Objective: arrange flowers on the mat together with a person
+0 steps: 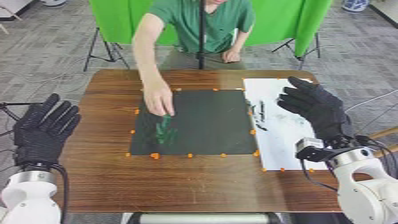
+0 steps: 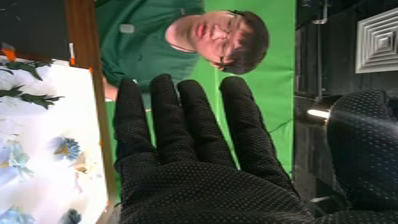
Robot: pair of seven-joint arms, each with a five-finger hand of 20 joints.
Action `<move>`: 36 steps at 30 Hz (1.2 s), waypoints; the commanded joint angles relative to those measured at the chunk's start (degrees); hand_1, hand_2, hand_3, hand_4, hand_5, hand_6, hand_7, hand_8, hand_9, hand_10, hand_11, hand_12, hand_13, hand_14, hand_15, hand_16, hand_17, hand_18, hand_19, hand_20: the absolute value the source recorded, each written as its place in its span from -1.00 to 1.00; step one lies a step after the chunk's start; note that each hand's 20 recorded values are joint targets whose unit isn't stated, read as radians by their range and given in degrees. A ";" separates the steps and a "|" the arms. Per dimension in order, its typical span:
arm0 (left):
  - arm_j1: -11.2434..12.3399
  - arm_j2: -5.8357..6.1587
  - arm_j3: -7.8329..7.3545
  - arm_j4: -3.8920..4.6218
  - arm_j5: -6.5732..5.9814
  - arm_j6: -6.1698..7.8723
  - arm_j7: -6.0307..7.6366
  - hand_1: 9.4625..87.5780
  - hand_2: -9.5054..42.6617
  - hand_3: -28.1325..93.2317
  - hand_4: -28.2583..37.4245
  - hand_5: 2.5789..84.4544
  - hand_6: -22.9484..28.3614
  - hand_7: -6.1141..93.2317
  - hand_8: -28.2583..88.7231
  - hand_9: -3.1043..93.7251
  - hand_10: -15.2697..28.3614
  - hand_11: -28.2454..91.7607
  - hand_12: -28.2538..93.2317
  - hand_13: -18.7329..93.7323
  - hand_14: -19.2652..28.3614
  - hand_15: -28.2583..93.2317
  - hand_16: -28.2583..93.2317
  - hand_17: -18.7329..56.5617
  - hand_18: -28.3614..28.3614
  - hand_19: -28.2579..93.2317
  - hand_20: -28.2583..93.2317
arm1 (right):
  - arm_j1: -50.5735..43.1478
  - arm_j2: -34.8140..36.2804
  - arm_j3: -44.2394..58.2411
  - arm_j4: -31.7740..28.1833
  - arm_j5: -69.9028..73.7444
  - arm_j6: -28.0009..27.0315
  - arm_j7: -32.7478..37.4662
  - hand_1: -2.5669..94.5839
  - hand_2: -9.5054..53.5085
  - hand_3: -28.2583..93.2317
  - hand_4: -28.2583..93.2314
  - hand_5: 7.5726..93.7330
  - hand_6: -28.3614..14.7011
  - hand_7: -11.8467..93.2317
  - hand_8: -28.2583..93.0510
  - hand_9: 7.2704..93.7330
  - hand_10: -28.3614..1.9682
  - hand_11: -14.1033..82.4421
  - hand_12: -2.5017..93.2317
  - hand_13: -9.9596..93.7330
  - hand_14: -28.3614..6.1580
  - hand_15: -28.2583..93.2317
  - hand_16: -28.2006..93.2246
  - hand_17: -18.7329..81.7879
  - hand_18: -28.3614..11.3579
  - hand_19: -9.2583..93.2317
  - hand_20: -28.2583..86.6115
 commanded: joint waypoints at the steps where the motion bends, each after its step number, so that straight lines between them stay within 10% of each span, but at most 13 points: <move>1: 1.89 -0.74 -0.34 -0.26 -0.04 -0.80 0.04 -0.45 -0.14 0.63 -1.00 -0.04 0.22 -0.54 -0.70 -0.15 0.48 -0.09 -0.37 -0.16 0.49 0.11 -0.68 -0.58 0.59 0.13 -0.39 | -1.10 0.50 0.99 -0.24 0.41 0.78 -0.15 -0.67 -0.29 0.65 -0.97 -0.32 0.12 -0.49 -0.68 -0.28 -0.29 -0.60 -0.57 -0.19 -0.22 -0.33 -0.17 -0.33 -0.42 -0.30 -0.26; 36: 1.33 -0.34 -0.46 -0.83 -0.84 -1.72 0.41 -0.45 -0.15 0.63 -1.00 -0.04 0.22 -0.55 -0.70 -0.17 0.48 -0.10 -0.36 -0.18 0.48 0.10 -0.67 -0.58 0.59 0.13 -0.39 | -0.45 0.43 0.01 0.21 0.20 -0.54 0.59 -0.67 -0.28 0.66 -0.97 -0.24 0.14 -0.46 -0.69 -0.21 -0.29 -0.57 -0.58 -0.17 -0.24 -0.30 -0.18 -0.33 -0.42 -0.30 -0.26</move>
